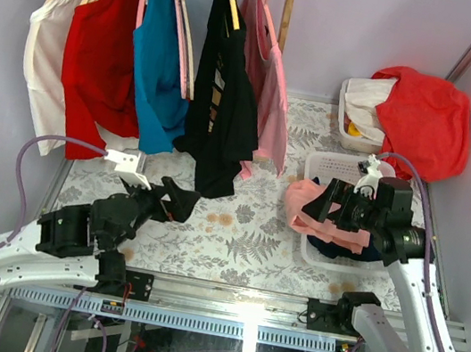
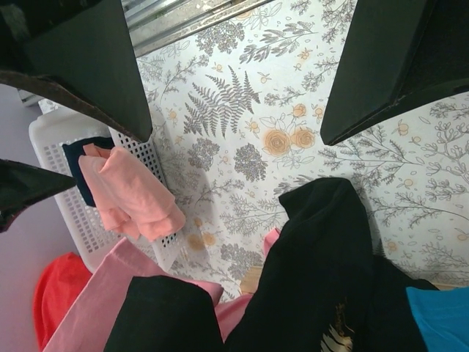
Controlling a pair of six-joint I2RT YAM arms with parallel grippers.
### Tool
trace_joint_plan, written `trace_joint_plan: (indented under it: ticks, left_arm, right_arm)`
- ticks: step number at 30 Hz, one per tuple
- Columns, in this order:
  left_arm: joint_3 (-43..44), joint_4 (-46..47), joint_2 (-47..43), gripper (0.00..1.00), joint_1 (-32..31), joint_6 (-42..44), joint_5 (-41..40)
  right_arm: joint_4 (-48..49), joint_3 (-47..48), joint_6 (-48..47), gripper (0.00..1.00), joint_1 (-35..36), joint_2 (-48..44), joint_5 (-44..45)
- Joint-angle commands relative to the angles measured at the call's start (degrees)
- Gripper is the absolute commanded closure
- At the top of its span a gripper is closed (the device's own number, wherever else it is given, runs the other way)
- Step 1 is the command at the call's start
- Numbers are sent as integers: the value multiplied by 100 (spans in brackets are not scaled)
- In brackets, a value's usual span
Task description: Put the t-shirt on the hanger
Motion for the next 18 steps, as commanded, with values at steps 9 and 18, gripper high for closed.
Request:
trace_joint_plan:
  ticks: [9,18]
  left_arm:
    - [-82,850,521,0,15,185,374]
    - [-157,1114,794,0,15,199,598]
  right_arm:
    - [3,415,88,11,1776,1030,2205]
    - [-77,203,109,50,2184,1218,3641]
